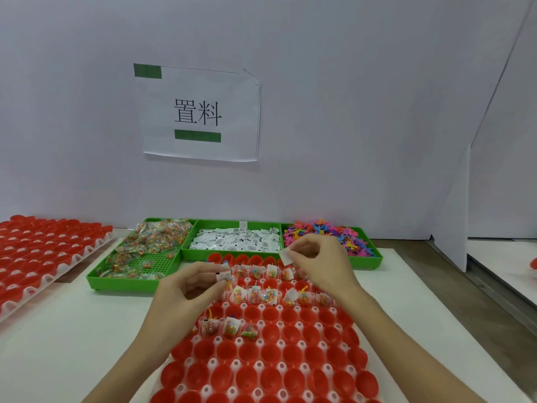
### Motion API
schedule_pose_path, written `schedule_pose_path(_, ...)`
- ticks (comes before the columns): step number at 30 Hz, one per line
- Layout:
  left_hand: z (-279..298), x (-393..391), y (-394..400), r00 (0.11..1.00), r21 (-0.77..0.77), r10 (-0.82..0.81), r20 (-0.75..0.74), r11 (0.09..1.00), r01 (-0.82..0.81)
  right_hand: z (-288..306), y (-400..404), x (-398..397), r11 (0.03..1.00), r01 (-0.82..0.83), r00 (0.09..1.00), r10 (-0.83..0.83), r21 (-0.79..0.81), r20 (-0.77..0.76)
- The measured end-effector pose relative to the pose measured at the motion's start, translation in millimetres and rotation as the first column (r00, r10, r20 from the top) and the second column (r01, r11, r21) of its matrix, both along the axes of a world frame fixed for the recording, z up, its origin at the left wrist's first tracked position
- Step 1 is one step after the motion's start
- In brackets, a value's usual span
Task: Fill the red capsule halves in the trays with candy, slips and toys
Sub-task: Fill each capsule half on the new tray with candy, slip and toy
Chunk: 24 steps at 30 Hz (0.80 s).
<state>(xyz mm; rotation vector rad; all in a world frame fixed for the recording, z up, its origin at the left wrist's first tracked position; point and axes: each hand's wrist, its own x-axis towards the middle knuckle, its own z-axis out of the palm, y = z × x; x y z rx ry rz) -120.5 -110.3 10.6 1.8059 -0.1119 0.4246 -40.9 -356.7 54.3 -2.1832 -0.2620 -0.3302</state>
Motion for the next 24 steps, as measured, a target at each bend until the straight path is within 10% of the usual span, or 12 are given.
schedule_pose_path(13, 9.8, -7.2, 0.4, 0.999, -0.056, -0.033, 0.025, 0.998, 0.034, -6.6, 36.9, 102.5, 0.973, 0.022, 0.999, -0.015, -0.23, 0.033)
schedule_pose_path(24, 4.8, -5.7, -0.8, 0.999, -0.046, -0.036, 0.035, 0.998, 0.037, -9.3, -29.0, 127.8, 0.641, -0.061, 0.998, 0.064, -0.765, -0.027)
